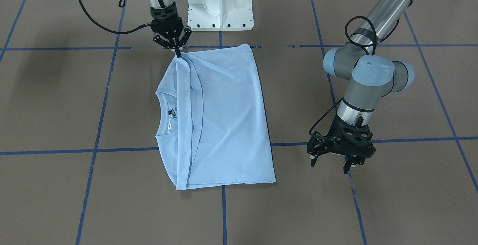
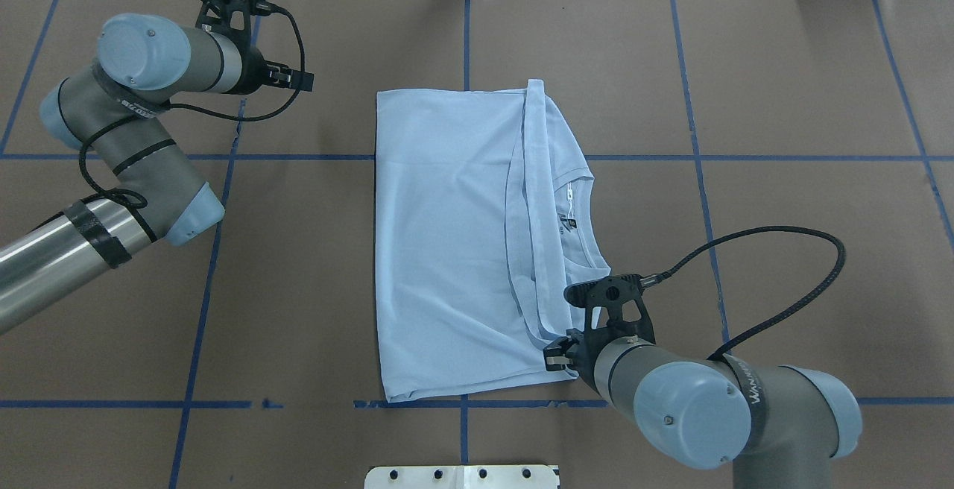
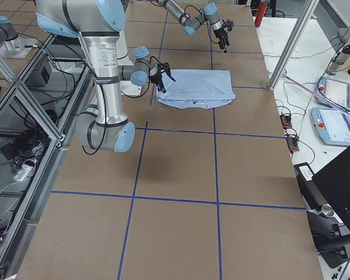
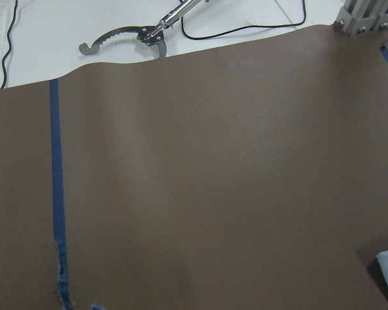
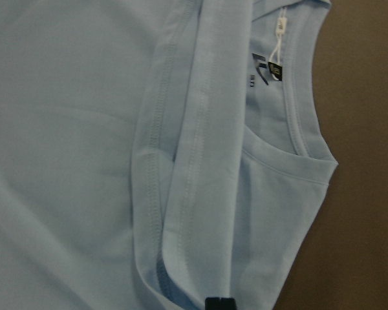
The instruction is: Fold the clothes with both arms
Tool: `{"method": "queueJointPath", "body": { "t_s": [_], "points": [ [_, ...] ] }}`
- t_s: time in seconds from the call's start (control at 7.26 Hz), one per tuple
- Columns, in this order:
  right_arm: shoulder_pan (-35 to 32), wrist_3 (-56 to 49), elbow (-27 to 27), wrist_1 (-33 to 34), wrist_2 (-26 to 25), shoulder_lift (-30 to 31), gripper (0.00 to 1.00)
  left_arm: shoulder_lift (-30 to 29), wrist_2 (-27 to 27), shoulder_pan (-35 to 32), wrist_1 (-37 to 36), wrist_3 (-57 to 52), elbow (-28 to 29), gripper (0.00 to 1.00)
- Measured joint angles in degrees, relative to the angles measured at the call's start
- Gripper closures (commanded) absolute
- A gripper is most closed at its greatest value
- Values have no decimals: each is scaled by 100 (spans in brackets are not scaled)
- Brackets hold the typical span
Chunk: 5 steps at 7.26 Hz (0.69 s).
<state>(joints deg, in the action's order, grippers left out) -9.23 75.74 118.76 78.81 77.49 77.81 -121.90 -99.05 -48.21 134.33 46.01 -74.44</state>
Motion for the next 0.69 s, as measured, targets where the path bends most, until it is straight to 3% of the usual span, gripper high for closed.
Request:
{"method": "queueJointPath", "body": {
  "t_s": [0.28, 0.69],
  "points": [
    [213, 1248, 115, -13, -181, 368, 100, 0, 0, 20, 3, 58, 0, 0],
    [1055, 2613, 130, -14, -1099, 488, 100, 0, 0, 43, 5, 90, 0, 0]
  ]
}}
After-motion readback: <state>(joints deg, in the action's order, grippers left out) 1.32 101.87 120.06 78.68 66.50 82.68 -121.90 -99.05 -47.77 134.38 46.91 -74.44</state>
